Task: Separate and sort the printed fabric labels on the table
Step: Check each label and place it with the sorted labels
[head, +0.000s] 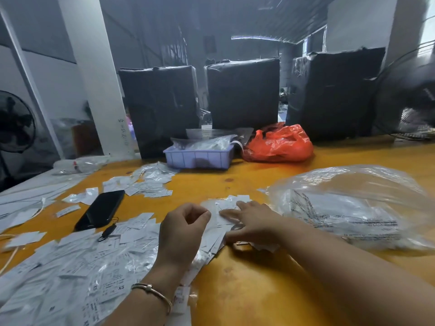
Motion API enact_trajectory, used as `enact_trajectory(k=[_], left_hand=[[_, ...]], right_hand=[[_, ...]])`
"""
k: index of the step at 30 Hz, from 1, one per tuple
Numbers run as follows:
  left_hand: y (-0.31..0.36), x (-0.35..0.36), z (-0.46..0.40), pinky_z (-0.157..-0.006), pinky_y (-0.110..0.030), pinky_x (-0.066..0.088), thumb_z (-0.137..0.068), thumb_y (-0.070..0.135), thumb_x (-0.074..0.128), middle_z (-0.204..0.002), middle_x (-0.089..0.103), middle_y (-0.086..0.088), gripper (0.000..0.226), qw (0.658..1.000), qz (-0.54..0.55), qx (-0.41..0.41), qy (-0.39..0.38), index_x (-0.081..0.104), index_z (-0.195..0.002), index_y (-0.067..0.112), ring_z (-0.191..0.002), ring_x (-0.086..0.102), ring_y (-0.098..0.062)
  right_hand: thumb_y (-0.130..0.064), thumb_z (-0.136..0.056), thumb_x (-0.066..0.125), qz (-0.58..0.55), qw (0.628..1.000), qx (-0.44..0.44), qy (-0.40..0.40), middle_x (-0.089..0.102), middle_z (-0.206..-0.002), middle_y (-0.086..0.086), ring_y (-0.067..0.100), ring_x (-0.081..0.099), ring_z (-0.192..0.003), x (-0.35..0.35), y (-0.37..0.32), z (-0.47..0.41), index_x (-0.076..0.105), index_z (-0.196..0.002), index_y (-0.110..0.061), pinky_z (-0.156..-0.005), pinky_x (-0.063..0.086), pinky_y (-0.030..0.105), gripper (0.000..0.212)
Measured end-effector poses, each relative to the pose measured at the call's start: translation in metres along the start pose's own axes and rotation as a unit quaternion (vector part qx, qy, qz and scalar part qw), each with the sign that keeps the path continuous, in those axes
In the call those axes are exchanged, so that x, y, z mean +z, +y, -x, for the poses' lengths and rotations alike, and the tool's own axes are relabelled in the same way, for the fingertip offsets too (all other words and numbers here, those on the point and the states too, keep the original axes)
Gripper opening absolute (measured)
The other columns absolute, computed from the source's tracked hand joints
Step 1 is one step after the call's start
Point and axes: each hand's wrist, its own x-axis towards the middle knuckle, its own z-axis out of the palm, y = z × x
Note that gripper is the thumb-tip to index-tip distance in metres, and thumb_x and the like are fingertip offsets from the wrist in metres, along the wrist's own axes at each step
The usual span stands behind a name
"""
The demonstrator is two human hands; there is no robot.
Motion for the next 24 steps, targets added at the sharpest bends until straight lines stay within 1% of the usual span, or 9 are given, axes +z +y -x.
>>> enact_trajectory(k=[3, 5, 9, 11, 13, 15, 18, 21, 24], left_hand=[[0.0, 0.001, 0.001, -0.059, -0.017, 0.045, -0.085, 0.019, 0.072, -0.064, 0.067, 0.009, 0.011, 1.0, 0.001, -0.002, -0.005, 0.07, -0.074, 0.022, -0.062, 0.059, -0.002], [0.001, 0.0, 0.001, -0.061, -0.02, 0.046, -0.085, 0.018, 0.072, -0.065, 0.067, 0.007, 0.011, 1.0, 0.006, -0.003, -0.004, 0.07, -0.075, 0.021, -0.065, 0.061, -0.005], [0.002, -0.002, 0.001, -0.061, -0.018, 0.045, -0.085, 0.018, 0.072, -0.067, 0.068, 0.007, 0.009, 1.0, 0.016, 0.004, -0.002, 0.071, -0.076, 0.021, -0.066, 0.062, -0.004], [0.003, 0.0, 0.003, -0.061, -0.021, 0.047, -0.085, 0.018, 0.072, -0.068, 0.069, 0.005, 0.01, 1.0, 0.015, 0.007, -0.018, 0.071, -0.076, 0.021, -0.067, 0.063, -0.007], [0.004, 0.002, 0.006, -0.061, -0.025, 0.05, -0.085, 0.017, 0.072, -0.068, 0.069, 0.0, 0.011, 0.999, 0.016, 0.004, -0.051, 0.071, -0.074, 0.02, -0.066, 0.062, -0.01], [0.005, 0.003, 0.007, -0.059, -0.022, 0.048, -0.086, 0.016, 0.071, -0.07, 0.07, -0.001, 0.012, 0.996, 0.02, 0.005, -0.082, 0.071, -0.074, 0.02, -0.064, 0.062, -0.008], [0.005, 0.003, 0.007, -0.059, -0.019, 0.047, -0.086, 0.017, 0.071, -0.071, 0.071, 0.0, 0.011, 0.995, 0.034, -0.001, -0.098, 0.073, -0.075, 0.019, -0.063, 0.062, -0.005], [0.005, 0.004, 0.007, -0.062, -0.024, 0.049, -0.084, 0.013, 0.073, -0.066, 0.07, 0.0, 0.013, 0.994, 0.036, -0.001, -0.1, 0.073, -0.072, 0.016, -0.06, 0.06, -0.004], [0.004, 0.004, 0.005, -0.058, -0.021, 0.048, -0.081, 0.015, 0.077, -0.062, 0.067, 0.001, 0.014, 0.995, 0.043, -0.005, -0.093, 0.071, -0.069, 0.015, -0.057, 0.058, -0.004]], right_hand=[[-0.084, -0.052, 0.018, 0.003, 1.0, -0.008, 0.025, 0.047, -0.131, 0.006, 0.029, 0.04, -0.119, 0.002, 0.0, 0.009, 0.033, -0.139, -0.047, -0.098, 0.036, 0.043, 0.096], [-0.082, -0.055, 0.016, 0.02, 0.999, -0.021, 0.023, 0.044, -0.135, 0.007, 0.029, 0.039, -0.12, 0.002, 0.0, 0.019, 0.033, -0.14, -0.047, -0.1, 0.035, 0.045, 0.094], [-0.074, -0.07, 0.028, 0.04, 0.998, -0.047, 0.013, 0.035, -0.145, 0.009, 0.029, 0.031, -0.129, 0.006, -0.003, 0.045, 0.024, -0.144, -0.048, -0.106, 0.025, 0.043, 0.079], [-0.072, -0.076, 0.034, 0.038, 0.998, -0.058, 0.011, 0.03, -0.15, 0.009, 0.028, 0.027, -0.134, 0.005, -0.004, 0.057, 0.018, -0.146, -0.05, -0.109, 0.019, 0.042, 0.075], [-0.066, -0.082, 0.05, -0.009, 0.997, -0.069, 0.011, 0.027, -0.153, 0.005, 0.024, 0.024, -0.138, 0.0, -0.005, 0.067, 0.012, -0.146, -0.05, -0.111, 0.018, 0.038, 0.077], [-0.061, -0.078, 0.065, -0.107, 0.991, -0.077, 0.019, 0.026, -0.154, -0.008, 0.013, 0.025, -0.138, -0.005, -0.002, 0.078, 0.008, -0.146, -0.052, -0.11, 0.021, 0.03, 0.089], [-0.055, -0.071, 0.075, -0.224, 0.969, -0.073, 0.07, 0.03, -0.147, -0.021, -0.002, 0.029, -0.131, -0.008, 0.005, 0.091, 0.019, -0.145, -0.051, -0.105, 0.025, 0.021, 0.093], [-0.044, -0.079, 0.073, -0.231, 0.959, -0.061, 0.155, 0.043, -0.143, -0.015, 0.002, 0.04, -0.13, -0.006, 0.008, 0.091, 0.04, -0.141, -0.035, -0.108, 0.034, 0.026, 0.071], [-0.037, -0.091, 0.06, -0.213, 0.958, -0.051, 0.184, 0.043, -0.146, -0.013, 0.004, 0.037, -0.133, 0.001, 0.001, 0.081, 0.041, -0.141, -0.035, -0.11, 0.028, 0.023, 0.053]])
